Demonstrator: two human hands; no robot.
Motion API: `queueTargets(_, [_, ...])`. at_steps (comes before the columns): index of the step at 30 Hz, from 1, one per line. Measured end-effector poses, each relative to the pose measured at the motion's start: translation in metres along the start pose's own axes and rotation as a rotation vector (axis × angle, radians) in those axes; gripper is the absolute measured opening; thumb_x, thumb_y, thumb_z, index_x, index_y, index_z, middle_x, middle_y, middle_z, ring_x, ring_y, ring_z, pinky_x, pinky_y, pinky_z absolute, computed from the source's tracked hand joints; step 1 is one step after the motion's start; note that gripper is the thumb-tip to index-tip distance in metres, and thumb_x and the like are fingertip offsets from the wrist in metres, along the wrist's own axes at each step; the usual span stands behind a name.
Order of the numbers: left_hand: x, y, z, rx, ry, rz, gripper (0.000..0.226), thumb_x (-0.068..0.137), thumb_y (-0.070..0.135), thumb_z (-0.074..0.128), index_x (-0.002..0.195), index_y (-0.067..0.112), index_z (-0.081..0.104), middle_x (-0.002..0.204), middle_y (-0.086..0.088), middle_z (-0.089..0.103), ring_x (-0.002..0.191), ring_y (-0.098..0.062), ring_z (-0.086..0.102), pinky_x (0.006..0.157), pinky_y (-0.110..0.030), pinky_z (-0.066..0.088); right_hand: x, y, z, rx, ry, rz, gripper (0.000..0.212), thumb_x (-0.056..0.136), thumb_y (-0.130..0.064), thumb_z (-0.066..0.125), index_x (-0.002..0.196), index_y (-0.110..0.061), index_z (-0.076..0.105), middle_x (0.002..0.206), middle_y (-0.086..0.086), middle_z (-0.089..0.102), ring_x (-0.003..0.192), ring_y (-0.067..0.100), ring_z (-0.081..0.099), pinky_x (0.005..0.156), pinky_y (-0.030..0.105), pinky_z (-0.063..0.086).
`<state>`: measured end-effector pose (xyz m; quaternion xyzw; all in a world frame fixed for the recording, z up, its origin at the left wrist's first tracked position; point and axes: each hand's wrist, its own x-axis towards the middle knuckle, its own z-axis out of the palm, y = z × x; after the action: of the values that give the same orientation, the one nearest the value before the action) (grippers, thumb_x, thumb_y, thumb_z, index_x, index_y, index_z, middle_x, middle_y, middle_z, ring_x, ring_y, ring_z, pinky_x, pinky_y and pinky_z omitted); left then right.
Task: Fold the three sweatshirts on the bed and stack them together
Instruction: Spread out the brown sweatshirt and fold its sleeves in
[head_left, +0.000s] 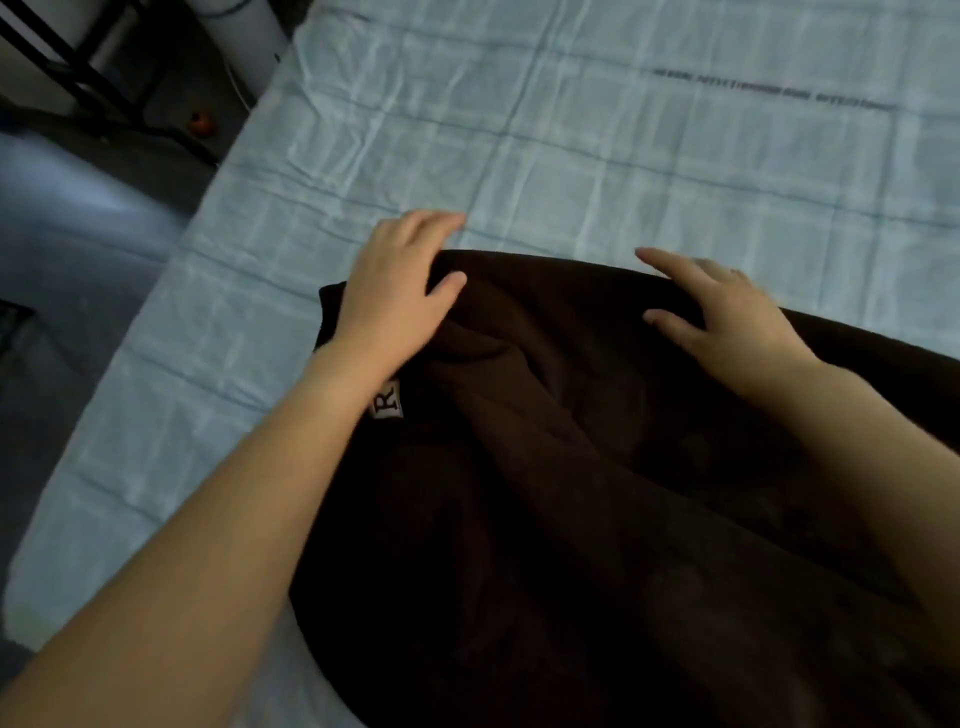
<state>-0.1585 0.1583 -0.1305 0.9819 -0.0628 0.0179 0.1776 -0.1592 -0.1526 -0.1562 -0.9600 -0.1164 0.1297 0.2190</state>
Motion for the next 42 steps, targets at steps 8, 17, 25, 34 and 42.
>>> queueTargets(8, [0.051,-0.022,-0.005,0.011,-0.028,0.133,0.031,0.087,0.046,0.064,0.108,0.023,0.065,0.092,-0.004,0.058,0.1,-0.032,0.052,0.081,-0.041,0.042,0.012,-0.001,-0.01,0.1,0.191,-0.007,0.034,0.1,-0.017,0.056,0.131,-0.029,0.063,0.107,0.002,0.065,0.103,0.027,0.056,0.094,0.047,0.043])
queueTargets(17, [0.09,-0.003,0.04,0.23,-0.127,0.09,0.044,0.099,0.048,0.046,0.13,0.017,0.054,0.12,-0.011,0.059,0.114,-0.035,0.047,0.091,-0.043,0.036,0.035,-0.007,0.012,-0.156,0.264,0.305,0.043,0.104,-0.021,0.048,0.147,-0.015,0.048,0.14,0.013,0.054,0.131,0.034,0.044,0.118,0.048,0.02])
queueTargets(25, [-0.086,-0.026,0.008,-0.041,-0.011,0.195,0.053,0.102,0.037,0.038,0.148,0.011,0.04,0.149,-0.012,0.043,0.137,-0.029,0.041,0.113,-0.051,0.03,-0.082,-0.147,0.084,-0.004,0.205,0.073,0.06,0.102,-0.044,0.035,0.158,-0.027,0.025,0.161,-0.008,0.028,0.153,0.019,0.017,0.125,0.042,0.006])
queueTargets(34, [-0.133,-0.045,0.009,-0.172,-0.097,-0.008,0.05,0.099,0.038,0.043,0.14,0.011,0.052,0.145,-0.009,0.048,0.134,-0.026,0.044,0.111,-0.039,0.038,-0.085,-0.144,0.126,-0.142,0.174,0.167,0.064,0.102,-0.043,0.034,0.158,-0.016,0.022,0.163,0.003,0.028,0.152,0.024,0.019,0.125,0.047,0.007])
queueTargets(42, [-0.168,-0.064,-0.025,-0.247,-0.133,-0.165,0.04,0.084,0.048,0.065,0.097,0.009,0.067,0.087,-0.002,0.061,0.087,-0.018,0.054,0.076,-0.027,0.04,-0.111,-0.184,0.126,0.039,0.21,0.147,0.055,0.104,-0.022,0.038,0.158,-0.023,0.025,0.165,0.004,0.021,0.154,0.021,0.012,0.125,0.043,0.006])
